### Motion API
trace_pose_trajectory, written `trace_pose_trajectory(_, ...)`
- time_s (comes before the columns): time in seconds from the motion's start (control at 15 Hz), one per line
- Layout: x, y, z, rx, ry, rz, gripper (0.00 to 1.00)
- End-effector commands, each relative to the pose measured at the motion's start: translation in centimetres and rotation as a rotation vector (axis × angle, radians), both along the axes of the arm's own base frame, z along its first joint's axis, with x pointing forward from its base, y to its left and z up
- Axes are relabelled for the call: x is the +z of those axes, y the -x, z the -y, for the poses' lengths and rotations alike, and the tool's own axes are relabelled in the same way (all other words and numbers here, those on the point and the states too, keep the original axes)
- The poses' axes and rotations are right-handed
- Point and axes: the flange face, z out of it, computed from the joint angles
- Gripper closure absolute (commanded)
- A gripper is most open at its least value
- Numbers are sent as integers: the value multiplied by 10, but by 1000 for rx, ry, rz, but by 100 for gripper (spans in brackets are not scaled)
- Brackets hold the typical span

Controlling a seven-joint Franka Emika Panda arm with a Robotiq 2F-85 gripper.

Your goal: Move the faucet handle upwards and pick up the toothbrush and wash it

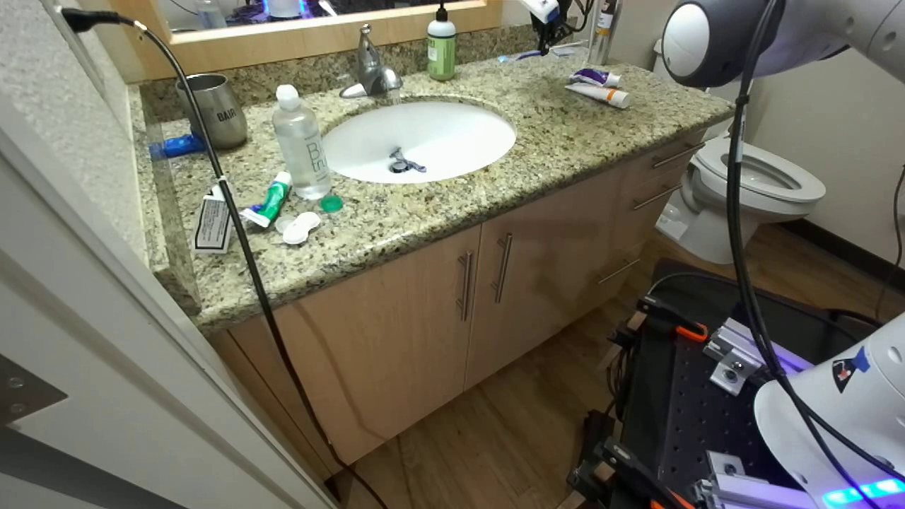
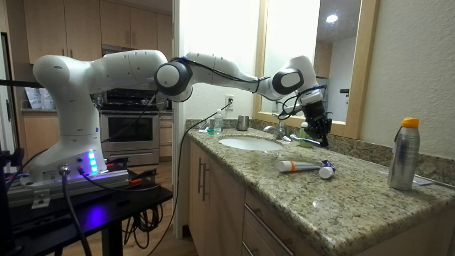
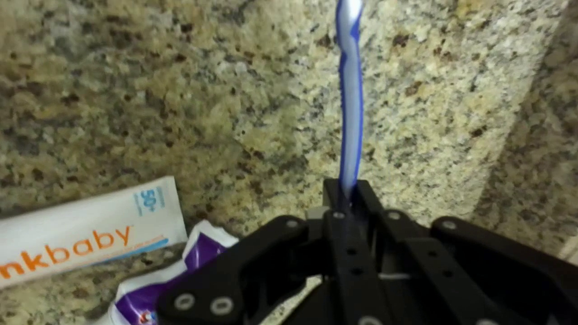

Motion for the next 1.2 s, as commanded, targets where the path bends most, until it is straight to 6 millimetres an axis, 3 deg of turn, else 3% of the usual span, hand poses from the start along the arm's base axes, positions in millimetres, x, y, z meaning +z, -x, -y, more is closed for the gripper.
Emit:
trace_pose_trajectory(0.0, -43, -7, -7, -90, 21, 10, 98)
trace_pose_trajectory(0.2, -59, -10, -9, -146, 43, 37, 98)
trace_pose_trajectory(0.33, -54, -13, -10, -180, 61, 64, 98)
trace_pose_trajectory(0.4, -51, -14, -11, -188, 54, 65, 65)
trace_pose_trajectory(0.53, -48, -16, -15, -201, 20, 53, 58)
trace_pose_trajectory(0.67, -34, -19, -20, -170, -51, 41, 44)
trace_pose_trajectory(1.0, 15, -25, -38, -22, -141, -27, 8)
trace_pose_trajectory(1.13, 37, -29, -49, 78, -181, -55, 1)
